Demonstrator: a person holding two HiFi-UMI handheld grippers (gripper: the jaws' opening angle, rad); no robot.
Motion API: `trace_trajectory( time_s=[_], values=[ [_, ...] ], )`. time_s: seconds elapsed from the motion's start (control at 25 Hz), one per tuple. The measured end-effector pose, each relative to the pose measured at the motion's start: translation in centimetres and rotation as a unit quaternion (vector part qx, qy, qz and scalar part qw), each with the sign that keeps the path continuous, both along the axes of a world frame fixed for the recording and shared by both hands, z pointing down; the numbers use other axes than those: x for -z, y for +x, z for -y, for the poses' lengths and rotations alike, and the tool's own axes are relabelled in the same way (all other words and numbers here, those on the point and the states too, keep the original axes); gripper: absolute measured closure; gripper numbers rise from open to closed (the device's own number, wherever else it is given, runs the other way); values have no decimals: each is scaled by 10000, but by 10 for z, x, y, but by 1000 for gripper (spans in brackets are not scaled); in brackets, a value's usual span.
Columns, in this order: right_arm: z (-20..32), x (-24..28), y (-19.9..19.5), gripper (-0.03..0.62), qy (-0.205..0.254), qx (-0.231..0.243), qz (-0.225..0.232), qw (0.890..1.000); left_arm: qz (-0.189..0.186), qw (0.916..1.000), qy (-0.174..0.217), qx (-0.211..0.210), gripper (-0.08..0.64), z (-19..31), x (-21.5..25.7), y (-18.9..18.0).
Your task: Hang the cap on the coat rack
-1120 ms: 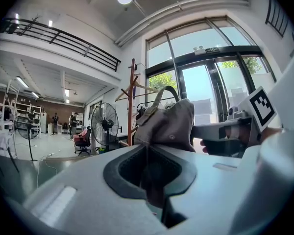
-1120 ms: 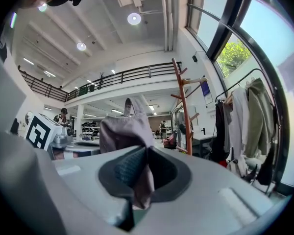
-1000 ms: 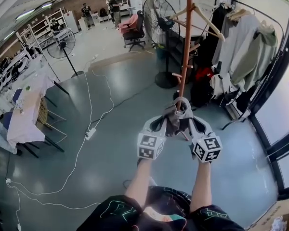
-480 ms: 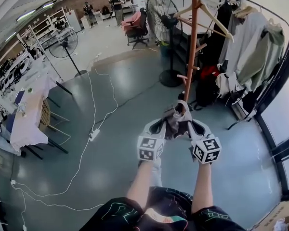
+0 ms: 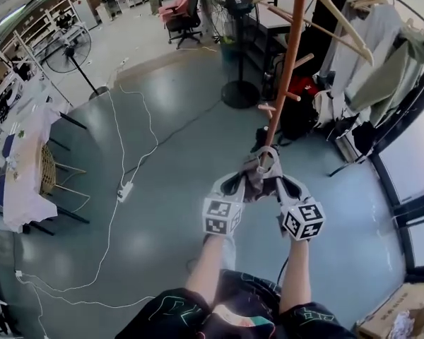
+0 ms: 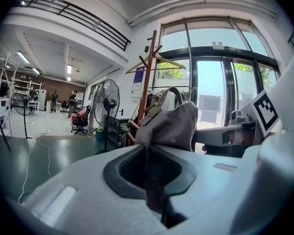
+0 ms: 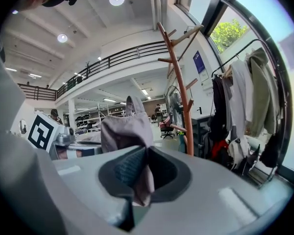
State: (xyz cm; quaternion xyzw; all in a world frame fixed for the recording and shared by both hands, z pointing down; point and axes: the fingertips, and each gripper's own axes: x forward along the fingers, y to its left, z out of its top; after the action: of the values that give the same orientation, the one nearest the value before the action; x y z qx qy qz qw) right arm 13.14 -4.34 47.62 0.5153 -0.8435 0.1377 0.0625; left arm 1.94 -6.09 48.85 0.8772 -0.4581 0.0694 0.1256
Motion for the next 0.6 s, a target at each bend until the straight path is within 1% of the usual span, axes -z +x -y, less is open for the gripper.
trace_trajectory(
  time_s=[0.36,0.48,0.6],
  values=[
    [92,-29,-13,566,-348,-279,67,9990,23,9992,-309,-257,531,94,-30,-10],
    [114,-36,-18,566,-457,-335,-16,9984,-3,9986,-401,-349,531,121,-36,-13],
    [136,-38,-13,566,-524,-484,-80,9974,-44,9977,-442,-519,531,146,-41,-6]
  ],
)
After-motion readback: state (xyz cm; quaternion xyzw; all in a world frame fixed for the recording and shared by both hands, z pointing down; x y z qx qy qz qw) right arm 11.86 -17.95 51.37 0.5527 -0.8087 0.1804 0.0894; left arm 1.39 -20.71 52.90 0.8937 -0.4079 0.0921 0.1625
